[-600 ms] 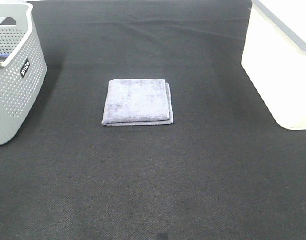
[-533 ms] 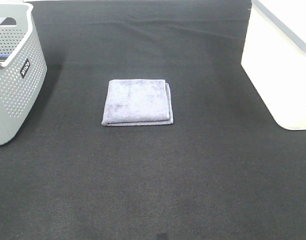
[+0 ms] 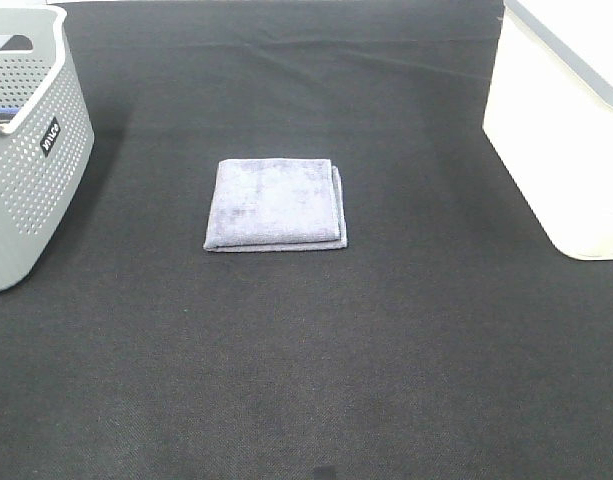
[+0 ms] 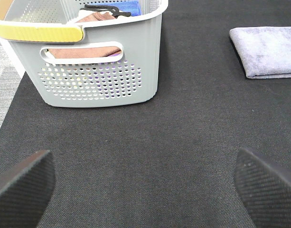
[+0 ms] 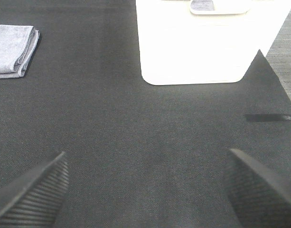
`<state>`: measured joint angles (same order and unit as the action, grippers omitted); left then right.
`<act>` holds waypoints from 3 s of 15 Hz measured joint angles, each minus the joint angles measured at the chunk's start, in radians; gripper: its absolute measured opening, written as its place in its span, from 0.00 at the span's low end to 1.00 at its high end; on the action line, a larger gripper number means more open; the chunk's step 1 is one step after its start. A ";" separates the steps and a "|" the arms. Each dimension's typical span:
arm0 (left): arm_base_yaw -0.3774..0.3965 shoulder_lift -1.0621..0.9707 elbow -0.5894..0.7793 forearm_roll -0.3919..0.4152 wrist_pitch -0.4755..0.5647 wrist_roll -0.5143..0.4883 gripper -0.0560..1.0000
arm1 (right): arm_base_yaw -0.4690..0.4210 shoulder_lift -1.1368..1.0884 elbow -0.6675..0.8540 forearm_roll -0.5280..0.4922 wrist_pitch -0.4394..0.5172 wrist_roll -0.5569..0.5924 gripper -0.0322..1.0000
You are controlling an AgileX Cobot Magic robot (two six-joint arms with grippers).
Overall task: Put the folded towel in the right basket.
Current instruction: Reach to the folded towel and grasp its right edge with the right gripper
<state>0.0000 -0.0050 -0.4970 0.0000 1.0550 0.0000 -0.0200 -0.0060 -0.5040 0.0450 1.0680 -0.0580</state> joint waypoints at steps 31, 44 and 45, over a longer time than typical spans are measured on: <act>0.000 0.000 0.000 0.000 0.000 0.000 0.98 | 0.000 0.000 0.000 0.000 0.000 0.000 0.84; 0.000 0.000 0.000 0.000 0.000 0.000 0.98 | 0.000 0.000 0.000 0.000 0.000 0.000 0.84; 0.000 0.000 0.000 0.000 0.000 0.000 0.98 | 0.000 0.000 0.000 0.000 0.000 0.000 0.84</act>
<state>0.0000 -0.0050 -0.4970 0.0000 1.0550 0.0000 -0.0200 -0.0060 -0.5040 0.0450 1.0680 -0.0580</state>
